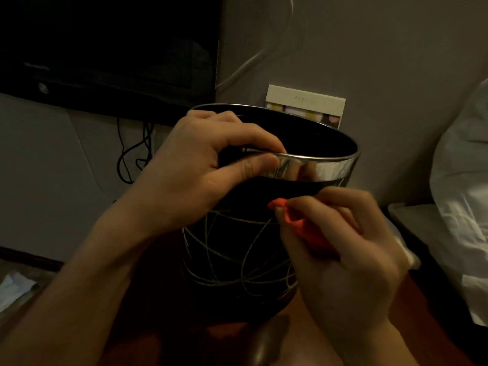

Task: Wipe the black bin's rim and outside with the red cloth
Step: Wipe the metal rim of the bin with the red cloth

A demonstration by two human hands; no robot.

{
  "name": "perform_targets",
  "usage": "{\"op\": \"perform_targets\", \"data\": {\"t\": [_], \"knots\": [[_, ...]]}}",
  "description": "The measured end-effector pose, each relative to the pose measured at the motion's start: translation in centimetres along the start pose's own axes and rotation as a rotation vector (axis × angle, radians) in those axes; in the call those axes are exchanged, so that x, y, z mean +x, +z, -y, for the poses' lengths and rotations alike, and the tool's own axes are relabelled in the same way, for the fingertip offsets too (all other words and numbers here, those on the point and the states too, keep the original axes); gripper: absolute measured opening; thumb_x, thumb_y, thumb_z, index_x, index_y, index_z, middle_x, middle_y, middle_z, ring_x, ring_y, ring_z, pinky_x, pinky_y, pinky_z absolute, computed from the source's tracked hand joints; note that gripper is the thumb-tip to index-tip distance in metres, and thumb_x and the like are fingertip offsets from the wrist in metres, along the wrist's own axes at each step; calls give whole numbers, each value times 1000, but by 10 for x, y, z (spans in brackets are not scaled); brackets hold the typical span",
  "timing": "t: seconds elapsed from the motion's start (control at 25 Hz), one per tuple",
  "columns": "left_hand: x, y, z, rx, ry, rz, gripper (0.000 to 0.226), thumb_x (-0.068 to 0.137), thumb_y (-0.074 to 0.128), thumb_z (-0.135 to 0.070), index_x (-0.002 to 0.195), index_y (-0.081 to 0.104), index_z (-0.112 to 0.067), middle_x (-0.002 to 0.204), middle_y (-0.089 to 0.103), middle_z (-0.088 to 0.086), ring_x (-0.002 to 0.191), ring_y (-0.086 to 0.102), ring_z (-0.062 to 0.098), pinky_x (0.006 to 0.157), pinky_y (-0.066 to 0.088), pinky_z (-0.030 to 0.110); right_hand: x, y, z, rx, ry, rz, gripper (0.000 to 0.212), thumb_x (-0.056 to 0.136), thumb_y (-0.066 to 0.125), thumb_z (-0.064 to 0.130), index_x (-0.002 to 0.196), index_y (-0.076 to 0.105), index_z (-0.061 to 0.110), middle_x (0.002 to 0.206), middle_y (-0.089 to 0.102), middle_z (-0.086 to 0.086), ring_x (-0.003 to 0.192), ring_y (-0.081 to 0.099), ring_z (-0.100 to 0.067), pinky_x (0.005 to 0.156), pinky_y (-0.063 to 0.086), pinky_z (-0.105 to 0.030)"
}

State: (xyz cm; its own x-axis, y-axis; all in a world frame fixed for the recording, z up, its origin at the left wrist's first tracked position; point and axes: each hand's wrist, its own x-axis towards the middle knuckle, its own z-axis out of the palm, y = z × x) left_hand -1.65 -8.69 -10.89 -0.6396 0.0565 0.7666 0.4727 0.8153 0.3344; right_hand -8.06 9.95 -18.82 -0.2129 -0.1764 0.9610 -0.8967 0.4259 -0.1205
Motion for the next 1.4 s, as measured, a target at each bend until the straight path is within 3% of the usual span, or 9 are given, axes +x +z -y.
{"op": "perform_targets", "data": {"t": [0.24, 0.52, 0.72, 0.88, 1.04, 1.28, 1.4], "knots": [[0, -1, 1, -21, 13, -4, 16, 86, 57, -40, 101, 62, -39, 87, 61, -20, 92, 55, -2, 90, 32, 17, -2, 2, 2, -11, 7, -14, 19, 91, 78, 27, 96, 82, 9, 99, 67, -9, 82, 61, -13, 76, 44, -14], [-1, -3, 1, 4, -13, 19, 15, 88, 57, -41, 102, 61, -42, 89, 60, -20, 96, 55, 2, 95, 32, 23, 8, -6, -3, 40, 50, -19, 20, 92, 79, 27, 98, 81, 8, 100, 64, -3, 83, 61, -10, 77, 45, -11], [-3, 11, -14, 63, -63, -59, 14, 86, 55, -47, 97, 63, -45, 89, 61, -19, 97, 52, 1, 100, 29, 29, 20, -17, -7, 72, 84, -92, 13, 94, 77, 27, 102, 74, 17, 98, 62, -3, 85, 54, 5, 82, 40, -5], [-1, 12, -11, 31, -54, -82, 13, 82, 62, -46, 95, 62, -46, 86, 62, -19, 93, 54, -1, 100, 30, 29, 31, -29, -17, 86, 175, -154, 14, 97, 76, 28, 106, 70, 18, 98, 64, -5, 84, 60, -8, 80, 44, -12], [-1, 4, -3, -1, -56, -56, 18, 80, 58, -51, 96, 64, -47, 90, 61, -19, 95, 57, 5, 97, 37, 33, 29, -25, -14, 55, 157, -127, 18, 94, 77, 25, 105, 75, 10, 100, 62, -5, 87, 57, -7, 81, 41, -5], [0, 3, -1, -26, -51, -60, 16, 81, 60, -47, 97, 63, -45, 88, 60, -21, 93, 58, 5, 91, 42, 35, 2, 0, -1, 52, 32, 3, 23, 93, 74, 30, 98, 81, 8, 100, 65, -7, 84, 59, -9, 81, 41, -6], [0, 1, 1, -19, -47, -42, 17, 82, 62, -44, 98, 66, -40, 90, 61, -20, 94, 58, 5, 90, 43, 34, 12, -7, -11, 54, 65, -68, 23, 93, 76, 28, 99, 80, 6, 100, 62, -6, 87, 54, -5, 83, 39, -3]]}}
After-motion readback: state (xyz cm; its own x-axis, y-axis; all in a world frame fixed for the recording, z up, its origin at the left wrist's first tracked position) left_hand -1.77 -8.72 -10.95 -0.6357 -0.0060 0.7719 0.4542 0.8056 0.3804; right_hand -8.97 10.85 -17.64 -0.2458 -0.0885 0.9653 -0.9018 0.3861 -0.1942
